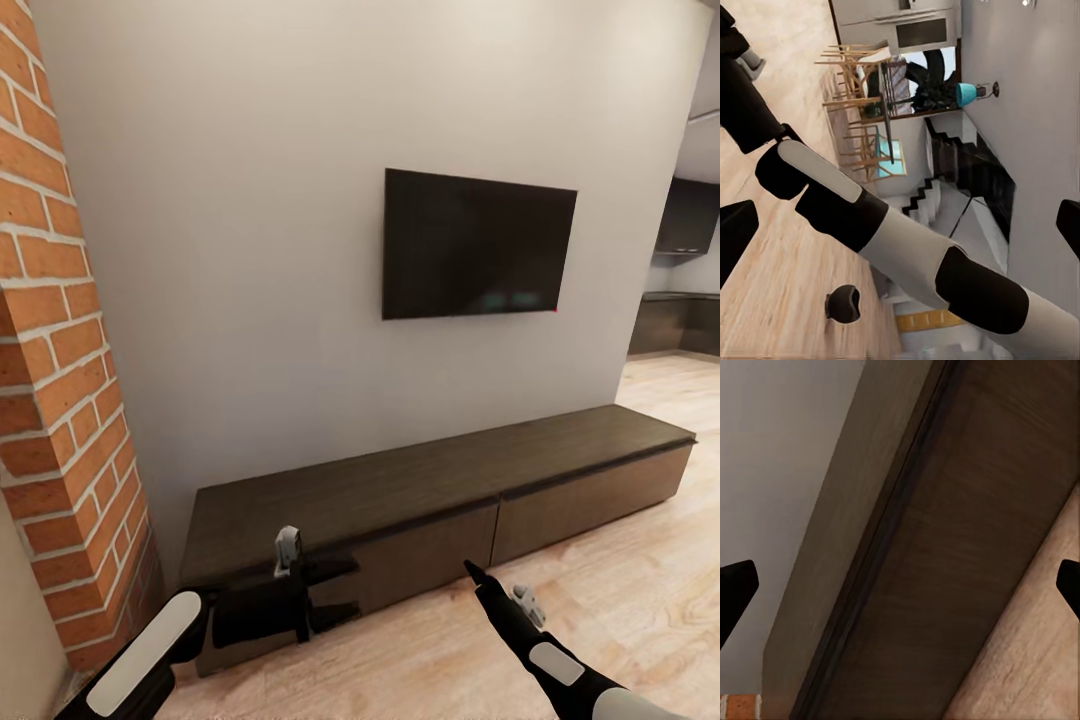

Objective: Place each of the two pumpkins and all three candles from the living room inside a cabinet in the living room (use any cabinet), then make sure every cabinet is closed, and position the cauldron so it is next to a table in the living room.

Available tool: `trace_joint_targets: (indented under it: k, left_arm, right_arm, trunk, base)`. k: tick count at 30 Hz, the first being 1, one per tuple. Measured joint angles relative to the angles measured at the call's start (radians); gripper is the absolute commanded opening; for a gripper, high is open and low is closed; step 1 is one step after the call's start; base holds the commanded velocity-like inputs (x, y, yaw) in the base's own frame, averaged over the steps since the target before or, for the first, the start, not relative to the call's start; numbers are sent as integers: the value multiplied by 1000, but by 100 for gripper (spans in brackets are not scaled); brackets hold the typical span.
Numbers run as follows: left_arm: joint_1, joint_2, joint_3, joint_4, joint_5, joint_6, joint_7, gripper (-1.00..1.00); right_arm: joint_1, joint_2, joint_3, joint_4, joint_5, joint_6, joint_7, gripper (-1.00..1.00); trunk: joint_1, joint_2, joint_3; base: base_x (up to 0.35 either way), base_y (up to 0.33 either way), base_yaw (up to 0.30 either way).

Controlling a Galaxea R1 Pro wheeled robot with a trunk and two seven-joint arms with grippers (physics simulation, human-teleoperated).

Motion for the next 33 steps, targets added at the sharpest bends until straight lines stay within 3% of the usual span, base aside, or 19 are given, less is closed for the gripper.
trace_joint_targets:
  k: [5,12,18,25,33]
  left_arm:
    - [20,-1,-45,-12,1,0,0,100]
    - [22,1,-50,-75,2,-1,1,100]
    - [25,8,-47,-70,-5,-11,-1,100]
    - [25,1,-44,-70,-7,-11,-2,100]
    - [25,1,-43,-75,-6,-11,-2,100]
  right_arm:
    - [0,0,2,-1,0,0,1,100]
    - [0,0,3,-1,1,2,26,100]
    - [-11,7,-12,-12,18,-28,0,100]
    - [-12,8,-51,-16,19,-30,39,100]
    - [-12,1,-54,-16,17,1,70,100]
  trunk:
    - [19,-35,-16]
    - [46,-84,-38]
    - [46,-84,-38]
    - [46,-84,-38]
    - [46,-84,-38]
  base:
    - [0,0,0]
    - [0,0,0]
    - [66,0,0]
    - [167,0,0]
    - [139,0,0]
